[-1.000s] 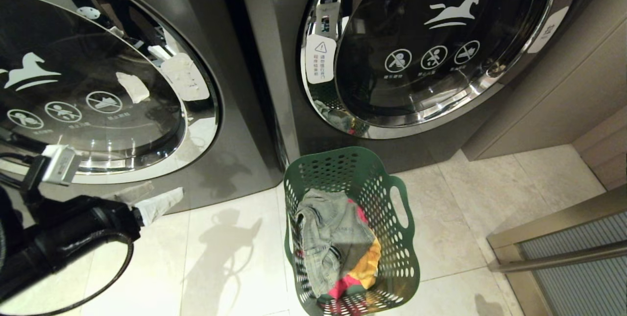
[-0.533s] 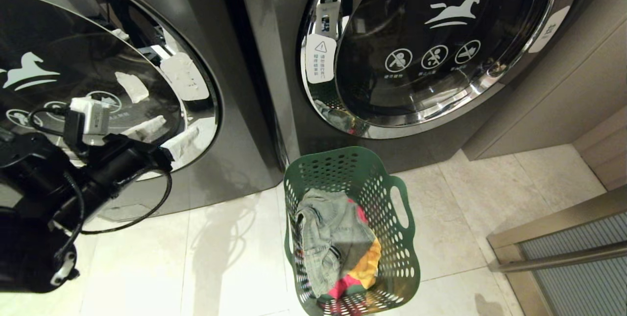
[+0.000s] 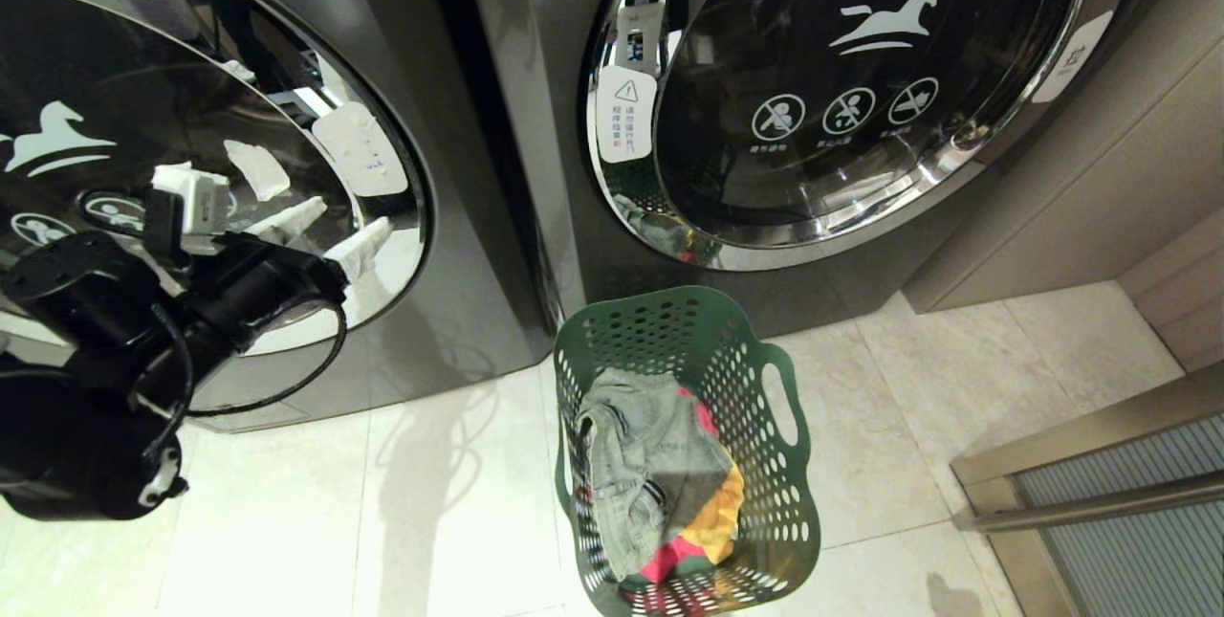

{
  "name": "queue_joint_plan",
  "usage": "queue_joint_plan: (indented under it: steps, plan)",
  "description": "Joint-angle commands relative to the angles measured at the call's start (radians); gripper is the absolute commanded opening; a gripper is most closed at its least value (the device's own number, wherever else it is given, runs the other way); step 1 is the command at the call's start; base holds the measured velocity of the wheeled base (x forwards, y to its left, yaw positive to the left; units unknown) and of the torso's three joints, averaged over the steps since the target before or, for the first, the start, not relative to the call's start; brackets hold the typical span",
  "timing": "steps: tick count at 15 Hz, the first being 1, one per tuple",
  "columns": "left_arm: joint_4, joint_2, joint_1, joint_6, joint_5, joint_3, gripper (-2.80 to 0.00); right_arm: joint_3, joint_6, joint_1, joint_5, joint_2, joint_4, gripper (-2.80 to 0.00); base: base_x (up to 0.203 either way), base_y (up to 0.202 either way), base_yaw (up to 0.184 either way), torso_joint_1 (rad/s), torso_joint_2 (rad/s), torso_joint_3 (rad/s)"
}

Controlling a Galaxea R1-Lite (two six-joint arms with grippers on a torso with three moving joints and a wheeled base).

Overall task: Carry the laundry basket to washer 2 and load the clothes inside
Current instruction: Open the lid of the washing machine

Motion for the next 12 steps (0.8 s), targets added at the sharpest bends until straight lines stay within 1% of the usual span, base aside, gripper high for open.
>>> queue_joint_plan:
  steps: [1, 3, 6, 9, 12]
  plan:
    - [-0.009, -0.002, 0.0, -0.005, -0.022, -0.028, 0.0, 0.0, 0.0, 0.0, 0.001, 0.001, -0.001, -2.8, 0.0, 0.0, 0.0, 0.0, 0.0, 0.0]
    - [-0.009, -0.009, -0.004, -0.004, -0.04, -0.044, 0.0, 0.0, -0.001, 0.0, 0.001, 0.0, -0.001, -2.8, 0.0, 0.0, 0.0, 0.0, 0.0, 0.0]
    - [-0.007, -0.028, -0.012, -0.005, -0.041, -0.046, 0.0, 0.0, 0.0, 0.0, 0.001, 0.001, -0.001, -2.8, 0.0, 0.0, 0.0, 0.0, 0.0, 0.0]
    - [0.029, -0.063, -0.033, -0.004, -0.043, -0.047, 0.0, 0.0, 0.0, 0.0, 0.001, 0.0, -0.001, -2.8, 0.0, 0.0, 0.0, 0.0, 0.0, 0.0]
    - [0.031, -0.058, -0.046, -0.004, -0.041, -0.063, 0.0, 0.0, -0.001, 0.0, 0.001, 0.001, -0.001, -2.8, 0.0, 0.0, 0.0, 0.0, 0.0, 0.0]
